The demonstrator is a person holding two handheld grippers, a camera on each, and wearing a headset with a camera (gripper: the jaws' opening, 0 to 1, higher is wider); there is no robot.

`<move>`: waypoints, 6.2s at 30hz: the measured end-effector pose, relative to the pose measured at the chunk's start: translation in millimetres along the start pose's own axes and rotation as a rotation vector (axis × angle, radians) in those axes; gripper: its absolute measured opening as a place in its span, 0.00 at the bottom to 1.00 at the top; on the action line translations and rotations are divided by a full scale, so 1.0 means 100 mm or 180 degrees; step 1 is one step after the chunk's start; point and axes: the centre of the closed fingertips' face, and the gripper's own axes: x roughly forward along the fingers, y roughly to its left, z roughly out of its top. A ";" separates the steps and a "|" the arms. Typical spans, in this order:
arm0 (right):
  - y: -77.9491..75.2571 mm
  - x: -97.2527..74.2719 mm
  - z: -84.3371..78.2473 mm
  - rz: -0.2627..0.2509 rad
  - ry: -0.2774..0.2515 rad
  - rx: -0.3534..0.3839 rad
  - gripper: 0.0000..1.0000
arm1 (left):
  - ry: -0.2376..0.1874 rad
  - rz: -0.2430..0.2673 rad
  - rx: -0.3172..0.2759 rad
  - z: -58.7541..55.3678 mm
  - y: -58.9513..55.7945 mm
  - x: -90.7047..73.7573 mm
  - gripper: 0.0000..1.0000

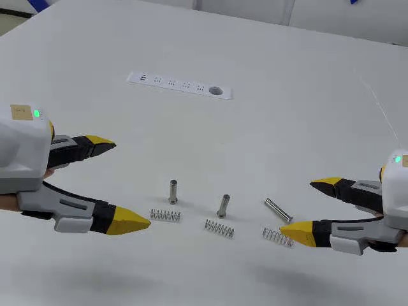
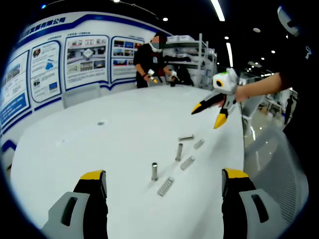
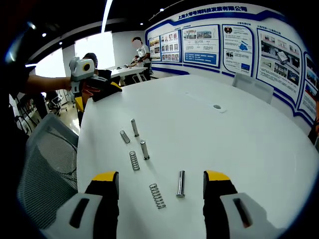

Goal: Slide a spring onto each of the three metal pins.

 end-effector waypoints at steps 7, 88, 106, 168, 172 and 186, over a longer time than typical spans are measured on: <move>-0.02 0.11 -0.01 0.0003 0.0051 -0.0017 0.66 | 0.0000 0.0018 -0.0017 -0.01 0.01 -0.05 0.97; -0.40 0.79 -0.51 -0.0084 0.1074 -0.0190 0.21 | -0.0056 0.0117 -0.0237 -0.08 0.17 0.00 0.90; -0.34 0.84 -0.55 -0.0103 0.1091 -0.0017 0.08 | -0.0044 0.0074 -0.0205 -0.06 0.09 0.01 0.88; -0.28 0.39 -0.29 -0.0553 -0.0353 0.0451 0.08 | 0.0069 0.0084 -0.0090 0.00 -0.05 -0.12 0.87; -0.23 0.38 -0.30 -0.0546 -0.0442 0.0503 0.08 | 0.0069 0.0088 -0.0108 -0.01 -0.07 -0.13 0.87; -0.22 0.44 -0.26 -0.0594 -0.0479 0.0318 0.08 | 0.0077 0.0087 -0.0112 -0.03 -0.09 -0.14 0.87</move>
